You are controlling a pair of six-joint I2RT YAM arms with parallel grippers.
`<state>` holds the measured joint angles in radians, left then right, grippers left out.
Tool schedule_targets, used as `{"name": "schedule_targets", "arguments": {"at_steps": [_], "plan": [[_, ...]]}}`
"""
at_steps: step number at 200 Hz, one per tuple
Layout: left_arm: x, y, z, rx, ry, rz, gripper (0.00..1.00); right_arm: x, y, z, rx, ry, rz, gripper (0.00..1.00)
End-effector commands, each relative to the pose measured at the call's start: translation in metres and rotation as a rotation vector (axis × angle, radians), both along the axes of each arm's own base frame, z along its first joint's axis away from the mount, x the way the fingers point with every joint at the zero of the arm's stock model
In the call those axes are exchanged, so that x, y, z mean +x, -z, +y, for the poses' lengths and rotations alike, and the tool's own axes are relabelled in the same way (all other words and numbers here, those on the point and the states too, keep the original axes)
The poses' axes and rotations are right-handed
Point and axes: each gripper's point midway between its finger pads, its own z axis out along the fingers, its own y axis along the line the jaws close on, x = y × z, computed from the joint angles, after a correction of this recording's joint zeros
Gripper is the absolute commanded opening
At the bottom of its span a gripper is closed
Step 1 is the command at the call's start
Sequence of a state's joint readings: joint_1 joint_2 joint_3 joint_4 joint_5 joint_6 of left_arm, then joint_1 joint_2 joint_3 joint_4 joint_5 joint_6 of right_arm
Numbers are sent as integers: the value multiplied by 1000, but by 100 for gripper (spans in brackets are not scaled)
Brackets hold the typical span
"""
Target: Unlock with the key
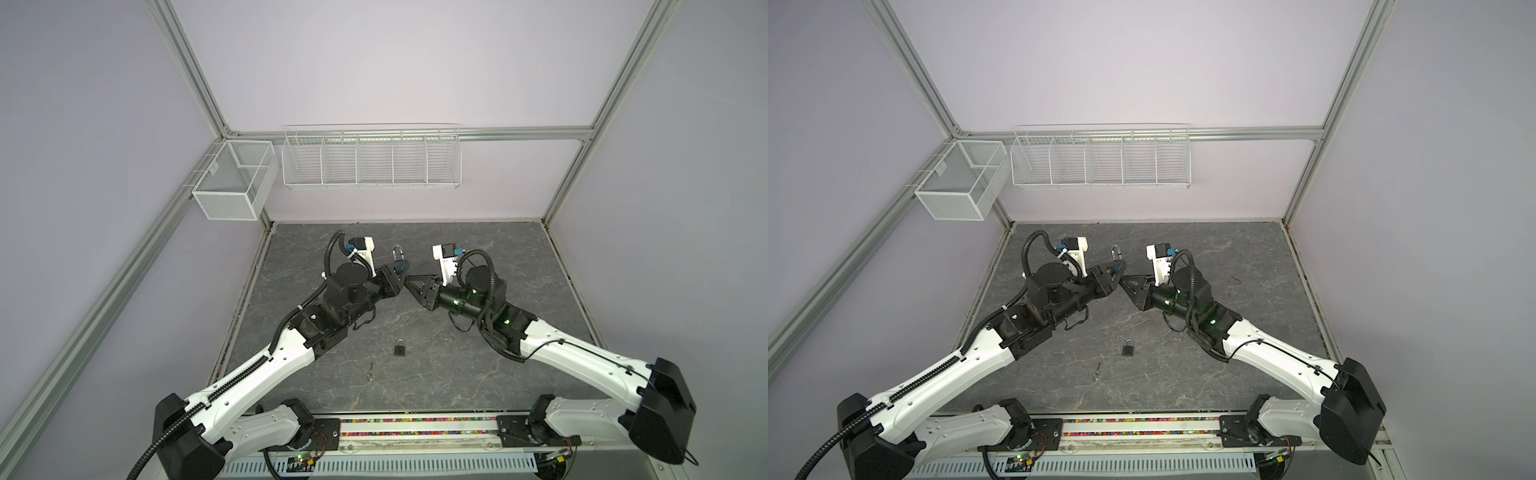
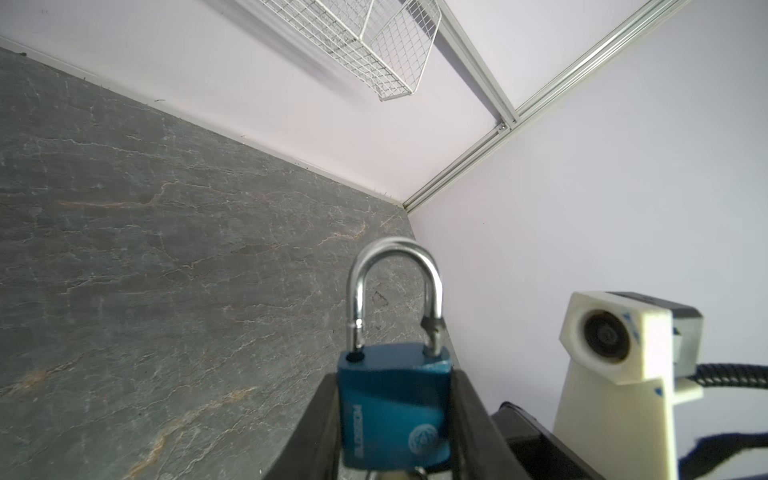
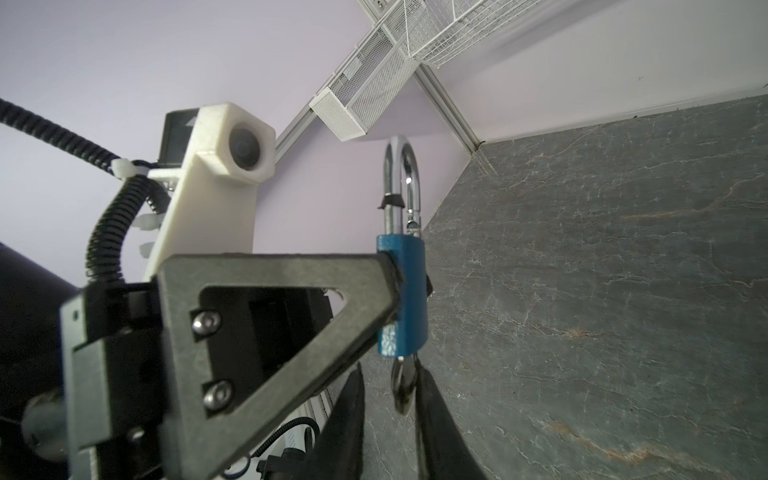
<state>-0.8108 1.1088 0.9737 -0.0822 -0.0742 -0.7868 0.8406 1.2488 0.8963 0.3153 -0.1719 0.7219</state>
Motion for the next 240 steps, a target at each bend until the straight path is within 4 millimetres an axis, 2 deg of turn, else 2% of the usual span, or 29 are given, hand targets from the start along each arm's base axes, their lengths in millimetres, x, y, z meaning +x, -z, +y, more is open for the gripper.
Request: {"name": "schedule_targets", "arguments": {"at_steps": [1, 26, 92, 128, 151, 179, 240], "plan": [[0, -16, 5, -4, -12, -39, 0, -3, -21, 4, 22, -15, -70, 26], [1, -12, 10, 40, -36, -39, 0, -7, -23, 2, 9, -22, -83, 31], [-4, 24, 35, 251, -73, -40, 0, -11, -18, -24, -153, 23, -72, 64], [-14, 43, 39, 364, -5, -100, 0, 5, -3, -30, -323, 33, 34, 71], [-17, 56, 42, 443, 28, -185, 0, 14, 5, -28, -437, 14, 29, 80], [-18, 68, 41, 525, 70, -298, 0, 27, 17, -21, -554, -19, 34, 85], [-14, 96, 40, 644, 101, -392, 0, 59, 48, -2, -711, -52, 70, 89]]}}
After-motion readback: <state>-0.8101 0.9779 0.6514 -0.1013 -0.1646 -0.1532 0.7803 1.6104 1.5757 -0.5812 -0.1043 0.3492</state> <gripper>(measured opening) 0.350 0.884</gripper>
